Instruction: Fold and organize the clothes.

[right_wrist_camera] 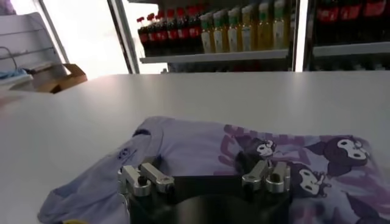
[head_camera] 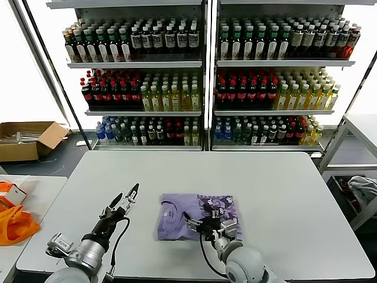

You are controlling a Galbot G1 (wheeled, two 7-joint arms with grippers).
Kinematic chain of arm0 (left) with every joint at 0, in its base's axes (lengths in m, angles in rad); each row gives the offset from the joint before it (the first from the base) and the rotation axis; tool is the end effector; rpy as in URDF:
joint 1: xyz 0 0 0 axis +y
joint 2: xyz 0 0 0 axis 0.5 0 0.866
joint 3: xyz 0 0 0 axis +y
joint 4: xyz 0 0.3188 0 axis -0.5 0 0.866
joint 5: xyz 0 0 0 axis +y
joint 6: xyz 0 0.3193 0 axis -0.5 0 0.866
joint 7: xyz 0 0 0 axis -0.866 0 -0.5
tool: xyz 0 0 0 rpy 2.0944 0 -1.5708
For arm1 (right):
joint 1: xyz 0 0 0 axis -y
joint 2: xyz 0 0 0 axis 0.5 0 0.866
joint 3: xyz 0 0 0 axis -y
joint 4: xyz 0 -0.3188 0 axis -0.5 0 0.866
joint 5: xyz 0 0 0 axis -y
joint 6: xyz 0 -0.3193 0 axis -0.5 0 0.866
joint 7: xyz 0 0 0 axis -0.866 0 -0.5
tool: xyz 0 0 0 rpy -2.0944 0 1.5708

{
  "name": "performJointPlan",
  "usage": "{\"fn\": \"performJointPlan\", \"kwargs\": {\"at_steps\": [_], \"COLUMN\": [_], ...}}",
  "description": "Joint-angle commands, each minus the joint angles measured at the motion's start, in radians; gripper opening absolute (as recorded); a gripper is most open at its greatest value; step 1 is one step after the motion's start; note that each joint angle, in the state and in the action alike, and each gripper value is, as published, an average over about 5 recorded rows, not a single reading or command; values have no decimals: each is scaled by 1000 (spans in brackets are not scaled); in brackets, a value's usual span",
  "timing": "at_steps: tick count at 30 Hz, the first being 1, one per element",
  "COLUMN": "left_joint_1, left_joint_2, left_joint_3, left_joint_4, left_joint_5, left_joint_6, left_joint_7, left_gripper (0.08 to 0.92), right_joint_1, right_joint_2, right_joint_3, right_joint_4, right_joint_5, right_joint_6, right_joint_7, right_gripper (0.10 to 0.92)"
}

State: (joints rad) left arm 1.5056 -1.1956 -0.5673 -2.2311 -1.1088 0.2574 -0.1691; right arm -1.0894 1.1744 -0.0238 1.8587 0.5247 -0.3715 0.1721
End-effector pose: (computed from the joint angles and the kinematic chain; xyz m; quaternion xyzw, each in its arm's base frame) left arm 0.1771 0.0553 -0.2105 -0.0913 -0.9289 0.3439 0.1027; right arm 0.2497 0.0589 -0.2828 0.2323 -0.9526 -0.0326 0.1936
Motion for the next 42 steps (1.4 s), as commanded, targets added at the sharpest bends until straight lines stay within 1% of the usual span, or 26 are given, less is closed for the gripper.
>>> {"fn": "performJointPlan", "kwargs": {"at_steps": [1, 3, 7, 14, 17, 20, 25, 31, 42], "left_joint_1": [5, 9, 28, 56, 66, 76, 92, 116, 144], "left_joint_2": [9, 11, 18, 14, 8, -2, -16, -20, -31], "left_joint_3": [-45, -62, -102, -147, -165, -184, -216, -270, -328], "left_joint_4": [0, 0, 1, 18, 23, 20, 26, 18, 18], "left_joint_5": [33, 62, 97, 119, 134, 147, 222, 269, 291], "left_joint_6": [2, 2, 0, -3, -4, -3, 4, 3, -10], "left_joint_7": [15, 28, 51, 66, 76, 93, 171, 242, 262], "left_gripper": [823, 823, 823, 823, 823, 822, 823, 823, 823], "right_joint_1": [-110, -157, -264, -374, -392, -405, -417, -434, -436], "right_joint_2": [-89, -117, -134, -104, -110, -113, -73, -58, -45], "right_joint_3": [227, 301, 472, 667, 694, 702, 709, 719, 712], "right_joint_4": [170, 197, 234, 275, 259, 235, 213, 209, 214], "right_joint_5": [3, 2, -54, -52, -40, -65, -122, -124, -134], "right_joint_6": [208, 222, 256, 235, 246, 263, 282, 285, 278], "right_joint_7": [-74, -100, -142, -115, -135, -156, -162, -171, -173], "right_gripper": [823, 823, 823, 823, 823, 823, 823, 823, 823]}}
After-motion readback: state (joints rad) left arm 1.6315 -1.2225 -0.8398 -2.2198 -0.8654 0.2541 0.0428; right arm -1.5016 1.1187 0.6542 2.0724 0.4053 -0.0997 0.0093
